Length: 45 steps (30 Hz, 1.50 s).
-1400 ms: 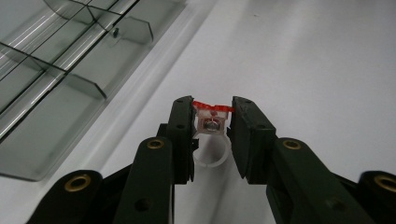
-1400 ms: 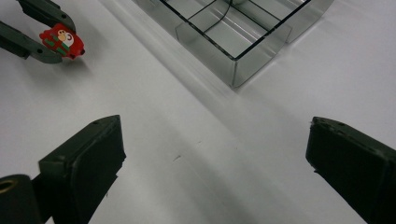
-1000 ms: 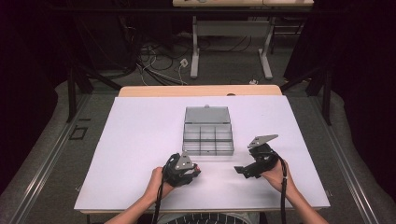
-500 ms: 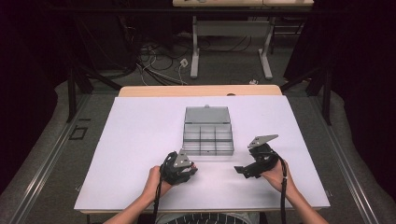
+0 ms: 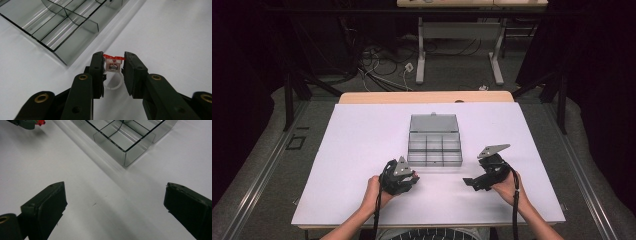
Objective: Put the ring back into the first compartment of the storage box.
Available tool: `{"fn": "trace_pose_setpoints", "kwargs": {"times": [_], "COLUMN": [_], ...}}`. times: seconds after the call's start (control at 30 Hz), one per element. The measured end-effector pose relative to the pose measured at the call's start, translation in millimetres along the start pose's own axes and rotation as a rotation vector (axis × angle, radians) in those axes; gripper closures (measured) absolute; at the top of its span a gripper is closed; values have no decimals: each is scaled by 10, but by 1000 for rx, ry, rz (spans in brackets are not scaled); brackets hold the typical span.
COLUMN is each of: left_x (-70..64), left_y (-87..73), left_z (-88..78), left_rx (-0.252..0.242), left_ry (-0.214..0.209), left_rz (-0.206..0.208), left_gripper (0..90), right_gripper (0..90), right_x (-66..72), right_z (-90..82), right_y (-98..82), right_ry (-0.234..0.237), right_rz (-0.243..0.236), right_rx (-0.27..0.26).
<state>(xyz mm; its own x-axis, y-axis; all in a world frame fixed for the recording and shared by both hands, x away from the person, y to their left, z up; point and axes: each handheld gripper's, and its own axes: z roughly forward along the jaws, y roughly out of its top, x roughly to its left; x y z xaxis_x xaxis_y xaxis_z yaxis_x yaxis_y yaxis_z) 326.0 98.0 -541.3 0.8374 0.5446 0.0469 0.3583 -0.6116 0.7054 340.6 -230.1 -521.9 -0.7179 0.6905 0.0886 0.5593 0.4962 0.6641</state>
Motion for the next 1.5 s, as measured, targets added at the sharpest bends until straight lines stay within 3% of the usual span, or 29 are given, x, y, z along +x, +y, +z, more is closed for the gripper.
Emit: {"fn": "trace_pose_setpoints", "kwargs": {"times": [0.23,0.6,0.83,0.87,1.1,1.17,1.2,1.5], "left_x": [52,130,178,184,235,244,248,325], "left_y": [-12,-4,22,26,67,77,82,161], "left_z": [-37,-112,-150,-156,-202,-205,-209,-249], "left_rx": [-13,-21,-32,-34,-35,-46,-45,-56], "left_ry": [22,39,53,56,63,73,75,90], "left_rz": [-12,-31,-28,-30,-30,-32,-30,-30], "left_gripper": [704,704,705,704,704,704,704,705], "right_gripper": [40,41,40,40,41,41,41,41], "right_x": [-1,-3,-7,-9,-8,-15,-10,-7], "right_z": [-10,-3,2,-9,2,-20,-4,-16], "right_y": [3,2,-1,3,-1,7,2,10], "right_ry": [0,-1,1,0,1,-4,-11,-10], "right_rz": [-4,-1,5,4,7,-4,-2,-6], "right_rx": [16,-2,-5,13,-5,21,-8,-4]}}
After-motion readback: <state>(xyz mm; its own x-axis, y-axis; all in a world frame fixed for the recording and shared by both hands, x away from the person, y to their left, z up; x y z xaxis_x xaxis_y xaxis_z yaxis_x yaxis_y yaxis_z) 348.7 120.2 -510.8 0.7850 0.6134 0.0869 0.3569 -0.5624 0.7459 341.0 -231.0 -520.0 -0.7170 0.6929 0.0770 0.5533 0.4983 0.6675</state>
